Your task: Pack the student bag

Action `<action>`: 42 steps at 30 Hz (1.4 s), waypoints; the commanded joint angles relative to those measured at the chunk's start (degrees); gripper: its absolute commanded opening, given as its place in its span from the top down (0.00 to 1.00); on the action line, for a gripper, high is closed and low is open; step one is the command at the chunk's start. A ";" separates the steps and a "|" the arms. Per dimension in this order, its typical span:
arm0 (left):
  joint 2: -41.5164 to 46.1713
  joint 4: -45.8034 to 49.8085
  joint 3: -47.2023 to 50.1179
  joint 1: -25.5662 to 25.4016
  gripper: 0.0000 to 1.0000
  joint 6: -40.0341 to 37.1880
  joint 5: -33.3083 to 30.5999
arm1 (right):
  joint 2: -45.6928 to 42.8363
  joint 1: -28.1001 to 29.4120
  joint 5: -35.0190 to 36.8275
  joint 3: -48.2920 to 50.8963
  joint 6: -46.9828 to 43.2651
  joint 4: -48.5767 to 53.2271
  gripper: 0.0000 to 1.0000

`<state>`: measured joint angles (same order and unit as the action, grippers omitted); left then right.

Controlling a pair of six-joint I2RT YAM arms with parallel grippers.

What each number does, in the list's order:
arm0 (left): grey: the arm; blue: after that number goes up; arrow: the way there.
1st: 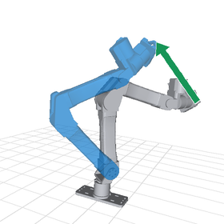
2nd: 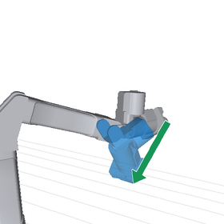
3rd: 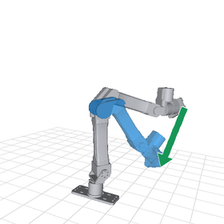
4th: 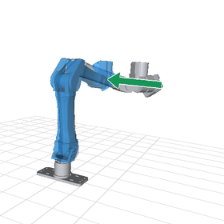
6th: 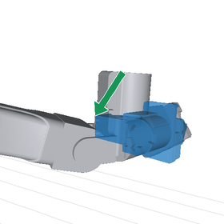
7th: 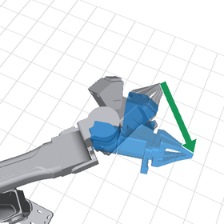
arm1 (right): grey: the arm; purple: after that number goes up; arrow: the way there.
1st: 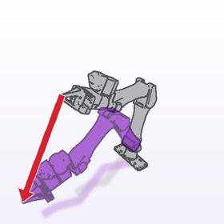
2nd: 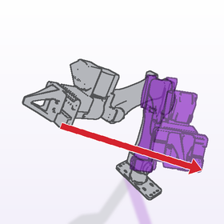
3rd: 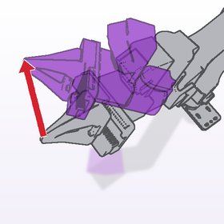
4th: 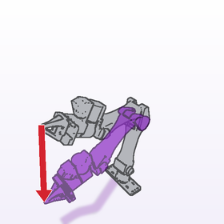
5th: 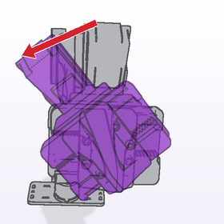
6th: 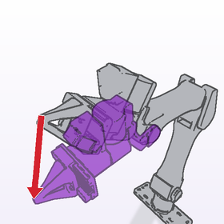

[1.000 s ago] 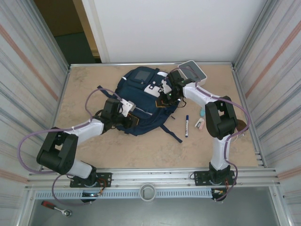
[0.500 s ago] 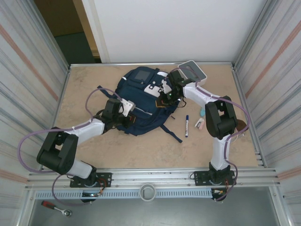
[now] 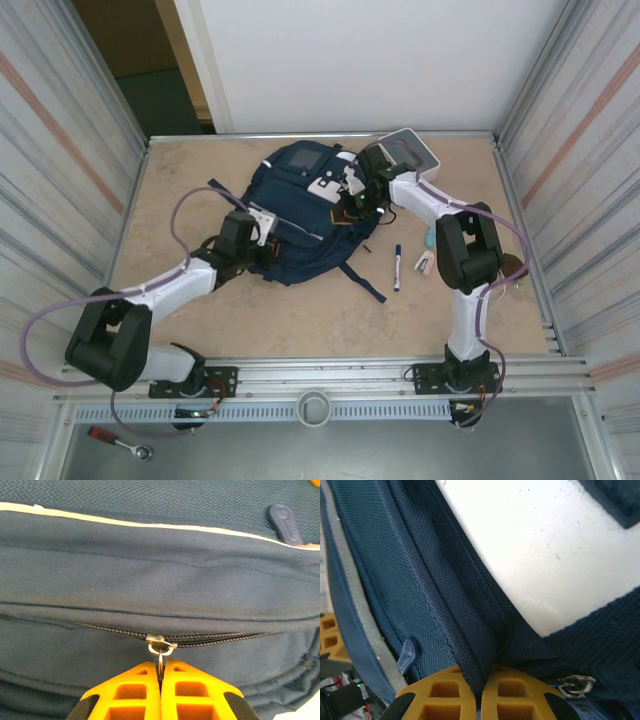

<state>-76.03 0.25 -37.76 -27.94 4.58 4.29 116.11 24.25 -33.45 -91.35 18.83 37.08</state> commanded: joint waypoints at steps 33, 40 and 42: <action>-1.59 -0.58 -4.28 -18.49 1.00 9.48 -10.13 | -20.73 7.93 9.13 42.69 24.70 -39.70 0.32; 0.37 0.67 -3.07 -18.37 1.00 9.59 -13.65 | -20.19 6.75 12.16 43.22 23.85 -41.14 0.73; 1.20 1.40 -2.51 -18.22 1.00 9.59 -15.19 | -21.14 5.55 12.76 43.86 22.99 -40.62 0.85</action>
<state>-77.52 1.91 -40.38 -46.15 13.61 -8.05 95.70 31.20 -23.99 -48.49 42.15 -1.83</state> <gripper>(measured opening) 0.047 0.189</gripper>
